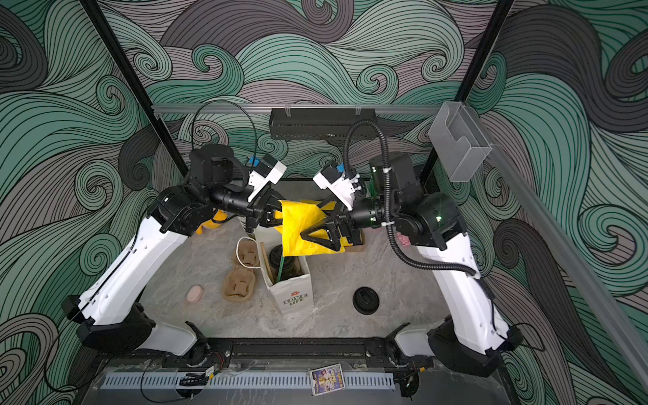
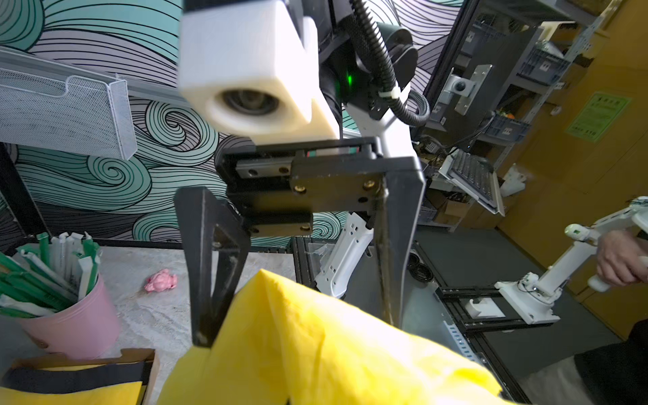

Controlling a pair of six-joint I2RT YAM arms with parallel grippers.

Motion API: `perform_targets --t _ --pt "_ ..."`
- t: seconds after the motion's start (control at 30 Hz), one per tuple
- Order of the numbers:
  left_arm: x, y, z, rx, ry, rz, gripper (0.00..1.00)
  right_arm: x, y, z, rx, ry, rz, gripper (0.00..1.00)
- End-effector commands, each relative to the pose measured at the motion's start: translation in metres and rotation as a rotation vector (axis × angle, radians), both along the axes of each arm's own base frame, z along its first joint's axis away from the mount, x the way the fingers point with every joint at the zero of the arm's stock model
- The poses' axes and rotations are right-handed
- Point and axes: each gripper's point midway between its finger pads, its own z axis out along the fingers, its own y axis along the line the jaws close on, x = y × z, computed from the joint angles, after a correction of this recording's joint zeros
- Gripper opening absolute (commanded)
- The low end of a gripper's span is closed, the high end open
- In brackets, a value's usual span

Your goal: Pack the takeout coffee

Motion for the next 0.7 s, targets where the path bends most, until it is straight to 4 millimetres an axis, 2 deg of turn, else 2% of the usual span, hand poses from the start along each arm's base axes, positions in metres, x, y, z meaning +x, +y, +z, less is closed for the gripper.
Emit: perform_targets --t 0.0,0.1,0.17,0.23,0.27,0.33,0.4,0.47,0.57,0.67 --pt "-0.009 0.003 0.016 -0.056 -0.040 -0.027 0.00 -0.011 0.004 0.007 0.032 -0.049 0.060 0.80" --pt "-0.005 0.003 0.014 -0.045 -0.044 -0.002 0.00 -0.011 0.007 0.012 0.051 -0.054 0.063 0.51" --pt "0.002 0.003 0.011 -0.028 -0.061 0.041 0.00 -0.012 0.008 0.015 0.065 -0.041 0.064 0.39" --pt "0.001 0.012 0.019 -0.029 -0.125 0.112 0.25 -0.014 0.008 0.018 0.069 -0.031 0.061 0.25" --pt "0.004 0.015 0.019 -0.024 -0.148 0.144 0.33 -0.014 0.008 0.018 0.070 -0.023 0.057 0.19" --pt "0.008 0.023 0.023 -0.015 -0.199 0.227 0.52 -0.013 0.008 0.020 0.066 -0.010 0.029 0.00" --pt "0.011 0.036 0.027 -0.005 -0.236 0.318 0.73 -0.012 0.008 0.019 0.053 -0.007 -0.014 0.00" --pt "0.014 0.053 0.030 0.004 -0.265 0.439 0.86 -0.014 0.010 0.017 0.037 -0.006 -0.047 0.00" --pt "0.025 0.098 0.030 0.021 -0.297 0.721 0.88 -0.007 0.015 0.014 0.007 0.014 -0.164 0.00" --pt "0.045 0.171 0.021 0.007 -0.219 1.150 0.92 0.003 0.030 0.008 -0.003 0.078 -0.317 0.00"
